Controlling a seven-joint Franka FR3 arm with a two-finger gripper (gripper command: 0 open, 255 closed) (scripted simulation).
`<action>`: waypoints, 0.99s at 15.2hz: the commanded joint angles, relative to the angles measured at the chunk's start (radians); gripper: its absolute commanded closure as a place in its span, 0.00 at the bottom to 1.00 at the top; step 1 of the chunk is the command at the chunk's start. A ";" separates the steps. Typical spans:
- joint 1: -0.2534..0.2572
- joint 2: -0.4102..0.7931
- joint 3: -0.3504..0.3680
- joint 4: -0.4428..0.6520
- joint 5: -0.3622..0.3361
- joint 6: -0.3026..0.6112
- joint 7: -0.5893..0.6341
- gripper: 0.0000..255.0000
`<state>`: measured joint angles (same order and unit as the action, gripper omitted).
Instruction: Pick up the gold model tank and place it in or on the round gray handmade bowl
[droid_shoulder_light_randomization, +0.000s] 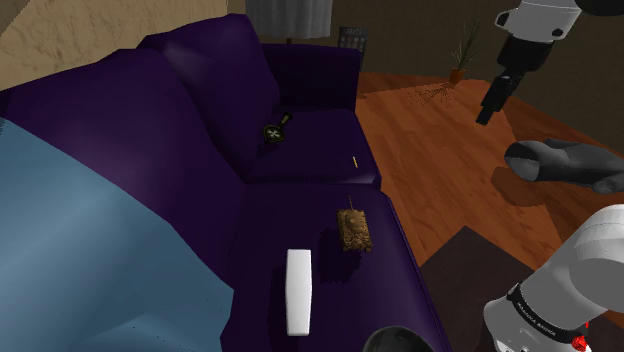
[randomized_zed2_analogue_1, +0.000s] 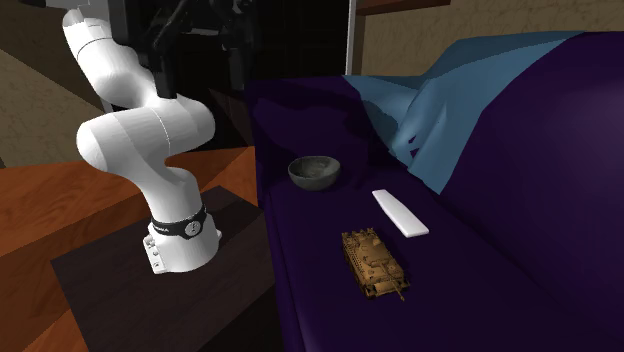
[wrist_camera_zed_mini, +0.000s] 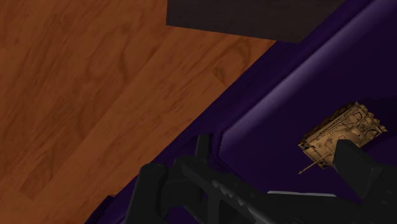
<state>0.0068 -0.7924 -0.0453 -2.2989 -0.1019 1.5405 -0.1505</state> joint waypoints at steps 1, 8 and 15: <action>0.000 0.000 0.000 0.000 0.000 0.000 0.000 0.00; 0.015 0.032 0.104 -0.161 0.074 0.203 0.178 0.00; 0.032 0.155 0.217 -0.251 0.136 0.429 0.355 0.00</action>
<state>0.0416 -0.6689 0.1602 -2.5458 0.0301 1.9303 0.1831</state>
